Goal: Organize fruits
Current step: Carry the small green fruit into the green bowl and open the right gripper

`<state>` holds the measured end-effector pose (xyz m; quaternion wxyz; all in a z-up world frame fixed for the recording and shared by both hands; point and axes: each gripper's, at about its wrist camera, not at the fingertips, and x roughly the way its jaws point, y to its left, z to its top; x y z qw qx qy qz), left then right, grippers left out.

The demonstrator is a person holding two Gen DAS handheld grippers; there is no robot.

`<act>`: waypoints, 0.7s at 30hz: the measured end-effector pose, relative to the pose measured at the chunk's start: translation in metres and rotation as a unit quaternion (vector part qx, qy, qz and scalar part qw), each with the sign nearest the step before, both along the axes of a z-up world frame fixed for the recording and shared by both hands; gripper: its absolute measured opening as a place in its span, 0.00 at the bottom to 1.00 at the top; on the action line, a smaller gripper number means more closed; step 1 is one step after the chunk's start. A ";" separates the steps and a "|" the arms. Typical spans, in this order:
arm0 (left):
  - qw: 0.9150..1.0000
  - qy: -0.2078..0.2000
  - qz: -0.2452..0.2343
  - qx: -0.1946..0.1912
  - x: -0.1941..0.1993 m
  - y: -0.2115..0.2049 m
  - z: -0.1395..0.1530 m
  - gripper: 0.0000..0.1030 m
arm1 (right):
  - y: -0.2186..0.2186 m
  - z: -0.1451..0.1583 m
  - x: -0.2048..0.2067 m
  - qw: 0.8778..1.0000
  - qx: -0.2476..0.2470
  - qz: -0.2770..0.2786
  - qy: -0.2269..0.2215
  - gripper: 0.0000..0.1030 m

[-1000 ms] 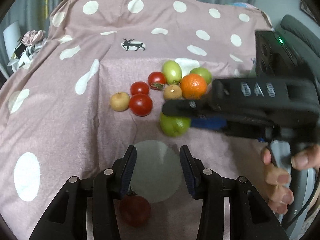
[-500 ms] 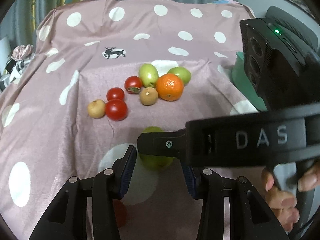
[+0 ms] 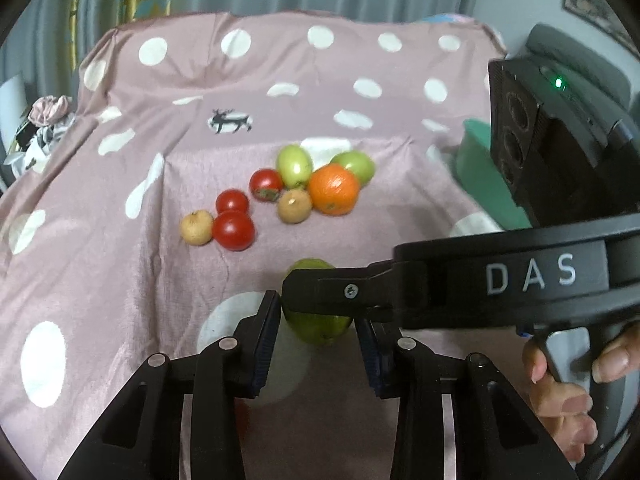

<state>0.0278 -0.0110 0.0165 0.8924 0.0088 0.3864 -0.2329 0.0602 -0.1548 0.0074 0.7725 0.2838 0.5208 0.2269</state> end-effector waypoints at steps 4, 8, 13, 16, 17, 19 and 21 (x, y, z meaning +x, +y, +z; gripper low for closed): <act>1.000 -0.017 -0.005 -0.025 -0.016 -0.002 0.016 0.37 | -0.008 0.021 -0.013 1.000 -0.005 0.004 -0.029 0.37; 0.998 -0.034 -0.021 -0.039 -0.031 -0.019 0.031 0.37 | -0.024 0.039 -0.029 0.999 -0.016 0.000 -0.052 0.37; 0.997 -0.042 -0.053 -0.039 -0.039 -0.057 0.047 0.37 | -0.062 0.051 -0.043 0.997 -0.010 -0.026 -0.075 0.37; 0.996 -0.048 -0.076 -0.026 -0.038 -0.088 0.055 0.37 | -0.093 0.057 -0.051 0.995 -0.008 -0.057 -0.082 0.37; 0.995 -0.051 -0.086 -0.024 -0.037 -0.101 0.058 0.37 | -0.107 0.059 -0.052 0.994 -0.006 -0.069 -0.085 0.37; 0.992 -0.052 -0.111 -0.027 -0.032 -0.129 0.066 0.37 | -0.130 0.067 -0.056 0.992 -0.011 -0.089 -0.093 0.37; 0.988 -0.051 -0.140 -0.029 -0.026 -0.155 0.073 0.37 | -0.154 0.076 -0.060 0.988 -0.028 -0.110 -0.102 0.37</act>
